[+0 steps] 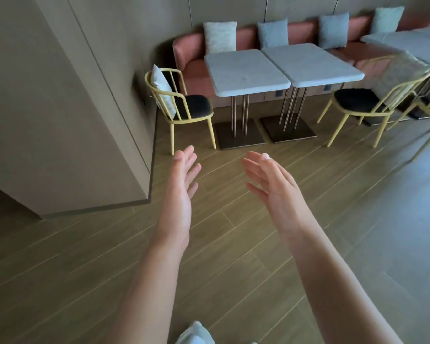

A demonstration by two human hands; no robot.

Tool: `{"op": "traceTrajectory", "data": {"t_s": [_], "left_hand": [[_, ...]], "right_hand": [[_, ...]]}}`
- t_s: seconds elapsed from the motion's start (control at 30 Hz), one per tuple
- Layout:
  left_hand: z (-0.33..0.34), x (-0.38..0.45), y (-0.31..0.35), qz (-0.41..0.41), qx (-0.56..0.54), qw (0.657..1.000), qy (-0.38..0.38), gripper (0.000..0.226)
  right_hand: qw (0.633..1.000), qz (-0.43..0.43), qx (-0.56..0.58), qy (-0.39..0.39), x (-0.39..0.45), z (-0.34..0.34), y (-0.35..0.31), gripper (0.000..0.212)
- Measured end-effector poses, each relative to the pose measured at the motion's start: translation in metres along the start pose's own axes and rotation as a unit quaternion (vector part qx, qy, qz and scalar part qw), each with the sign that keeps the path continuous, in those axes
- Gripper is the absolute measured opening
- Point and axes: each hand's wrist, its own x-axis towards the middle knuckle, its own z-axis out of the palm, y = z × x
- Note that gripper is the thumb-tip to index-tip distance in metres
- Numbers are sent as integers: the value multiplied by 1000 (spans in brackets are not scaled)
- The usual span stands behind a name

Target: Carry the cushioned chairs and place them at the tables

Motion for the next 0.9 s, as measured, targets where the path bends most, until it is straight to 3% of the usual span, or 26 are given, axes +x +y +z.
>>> {"op": "traceTrajectory", "data": {"t_s": [0.23, 0.57, 0.9], "left_hand": [[-9, 112, -16, -6, -12, 1000, -9, 68], [-76, 287, 2, 0, -50, 999, -7, 69], [-132, 396, -4, -14, -71, 997, 27, 69]], "right_hand": [[999, 12, 3, 32, 108, 16, 8, 40], [999, -15, -10, 48, 257, 107, -19, 40], [1000, -7, -26, -1, 372, 165, -18, 42]]}}
